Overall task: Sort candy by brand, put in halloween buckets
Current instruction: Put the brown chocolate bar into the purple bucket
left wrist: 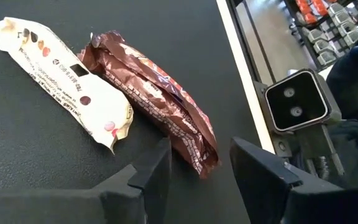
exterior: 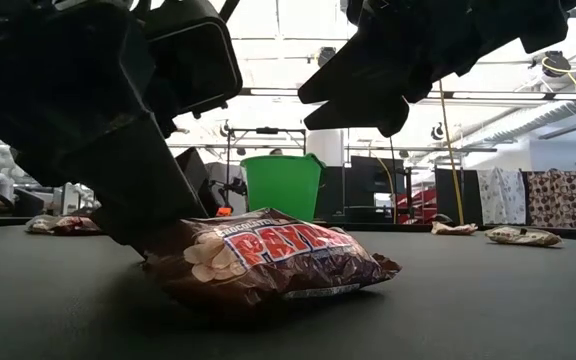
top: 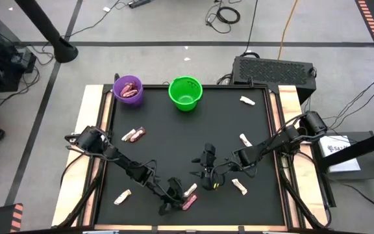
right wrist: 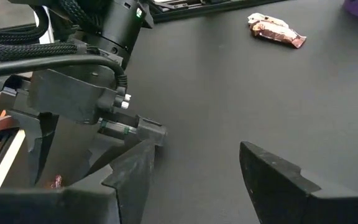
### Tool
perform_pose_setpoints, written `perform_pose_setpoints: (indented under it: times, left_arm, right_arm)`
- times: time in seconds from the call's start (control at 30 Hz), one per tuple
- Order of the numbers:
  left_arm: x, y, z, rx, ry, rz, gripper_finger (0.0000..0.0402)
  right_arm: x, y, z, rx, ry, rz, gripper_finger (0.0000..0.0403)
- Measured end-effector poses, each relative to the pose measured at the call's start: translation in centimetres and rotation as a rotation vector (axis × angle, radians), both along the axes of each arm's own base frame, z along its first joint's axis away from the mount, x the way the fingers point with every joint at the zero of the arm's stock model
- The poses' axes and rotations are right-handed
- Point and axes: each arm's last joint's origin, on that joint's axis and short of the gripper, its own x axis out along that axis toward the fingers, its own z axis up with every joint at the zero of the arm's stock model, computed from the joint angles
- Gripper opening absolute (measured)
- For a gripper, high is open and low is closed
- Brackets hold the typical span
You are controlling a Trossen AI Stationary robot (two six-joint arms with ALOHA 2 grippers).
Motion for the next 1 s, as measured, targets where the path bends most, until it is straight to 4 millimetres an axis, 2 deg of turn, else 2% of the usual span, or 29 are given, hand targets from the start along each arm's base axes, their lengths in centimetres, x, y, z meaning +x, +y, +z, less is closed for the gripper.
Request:
perform_pose_setpoints:
  times: [0.3, 0.53, 0.67, 0.87, 1.0]
  left_arm:
    - [-0.3, -0.3, -0.4, 0.042, 0.002, -0.031, 0.017]
    - [0.6, -1.1, -0.8, 0.088, 0.051, -0.036, 0.0162]
    - [1.2, -1.4, -0.6, 0.112, 0.038, -0.065, 0.0122]
    - [1.4, -1.4, 0.4, 0.156, -0.015, -0.118, 0.0014]
    - [1.1, -1.5, 1.9, 0.169, -0.05, -0.153, 0.0007]
  right_arm:
    - [0.0, 0.0, 0.0, 0.0, 0.0, 0.0, 0.0228]
    - [0.0, 0.0, 0.0, 0.0, 0.0, 0.0, 0.0228]
    - [0.0, 0.0, 0.0, 0.0, 0.0, 0.0, 0.0228]
    - [0.0, 0.0, -0.1, -0.001, 0.01, -0.001, 0.0228]
    - [-0.1, -0.1, -0.3, -0.009, 0.032, -0.001, 0.0228]
